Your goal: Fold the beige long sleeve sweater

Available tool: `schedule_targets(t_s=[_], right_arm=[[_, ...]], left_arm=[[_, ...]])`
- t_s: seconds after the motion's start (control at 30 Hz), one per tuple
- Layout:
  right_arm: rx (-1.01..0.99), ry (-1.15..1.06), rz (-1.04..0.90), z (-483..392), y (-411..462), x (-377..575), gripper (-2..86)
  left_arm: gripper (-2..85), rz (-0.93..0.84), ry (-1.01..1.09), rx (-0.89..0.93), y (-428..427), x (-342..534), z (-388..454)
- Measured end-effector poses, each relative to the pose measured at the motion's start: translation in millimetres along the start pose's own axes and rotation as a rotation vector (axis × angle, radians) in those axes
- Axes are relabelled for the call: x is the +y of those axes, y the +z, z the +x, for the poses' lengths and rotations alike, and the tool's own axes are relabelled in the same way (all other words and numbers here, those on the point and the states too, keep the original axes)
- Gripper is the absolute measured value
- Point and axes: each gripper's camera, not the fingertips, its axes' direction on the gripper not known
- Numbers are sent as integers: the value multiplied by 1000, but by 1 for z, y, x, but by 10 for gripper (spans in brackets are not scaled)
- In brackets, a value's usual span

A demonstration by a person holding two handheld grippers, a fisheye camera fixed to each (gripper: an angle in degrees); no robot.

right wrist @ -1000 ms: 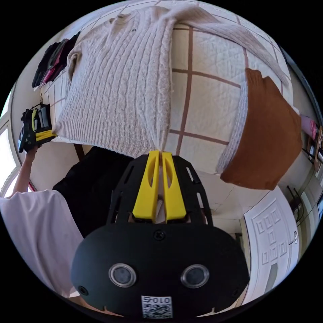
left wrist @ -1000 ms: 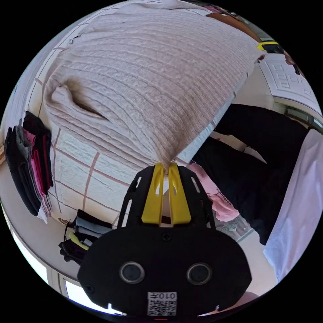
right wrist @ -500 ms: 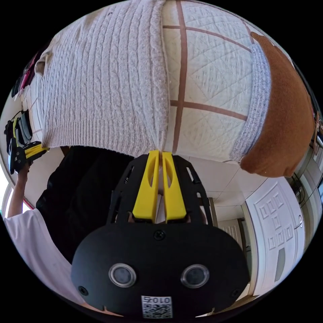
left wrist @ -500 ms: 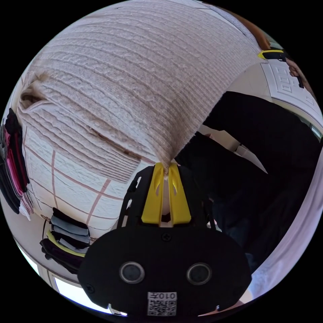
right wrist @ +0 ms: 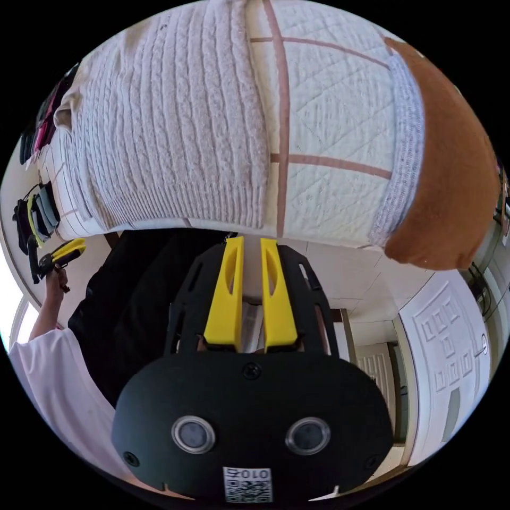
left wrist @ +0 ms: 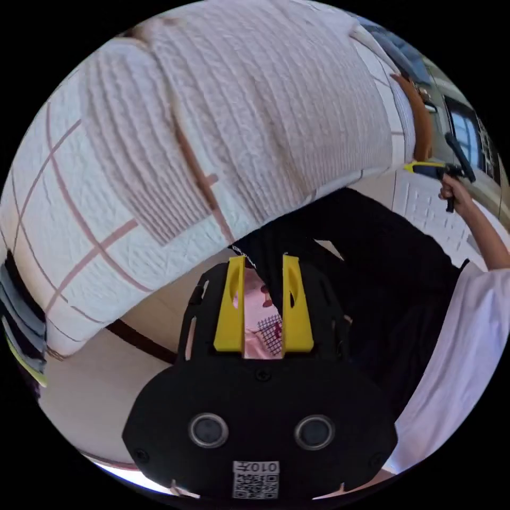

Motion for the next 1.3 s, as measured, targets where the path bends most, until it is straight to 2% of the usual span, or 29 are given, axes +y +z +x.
schedule_targets(t_s=[0.07, 0.13, 0.2, 0.4, 0.53, 0.67, 0.8, 1.0, 1.1, 1.3], right_arm=[[8, -15, 154, -13, -29, 17, 48], [-7, -47, 223, -27, -46, 22, 44], [-33, -85, 281, -42, -61, 25, 38], [-99, -193, 343, -80, -90, 34, 29], [-132, -215, 334, -89, -91, 48, 26], [-132, -209, 324, -90, -91, 65, 25], [-157, -207, 335, -89, -96, 79, 25], [-186, -237, 341, -93, -101, 98, 27], [-212, -256, 352, -96, -99, 111, 29], [-280, -252, 474, -82, -113, 134, 47]], left_arm=[[114, 126, -185, 66, -8, 21, -28], [121, 265, -385, 83, -15, 39, -54], [124, 317, -435, 55, -18, 39, -58], [123, 222, -470, -99, -6, 10, -37], [104, 160, -590, -83, 9, 14, -36], [62, 157, -565, -57, 3, 26, -29], [36, 321, -500, 13, -49, 75, -27], [30, 527, -621, -166, -175, 153, -121], [39, 477, -643, -345, -233, 150, -164], [57, 340, -709, -326, -259, 134, -181]])
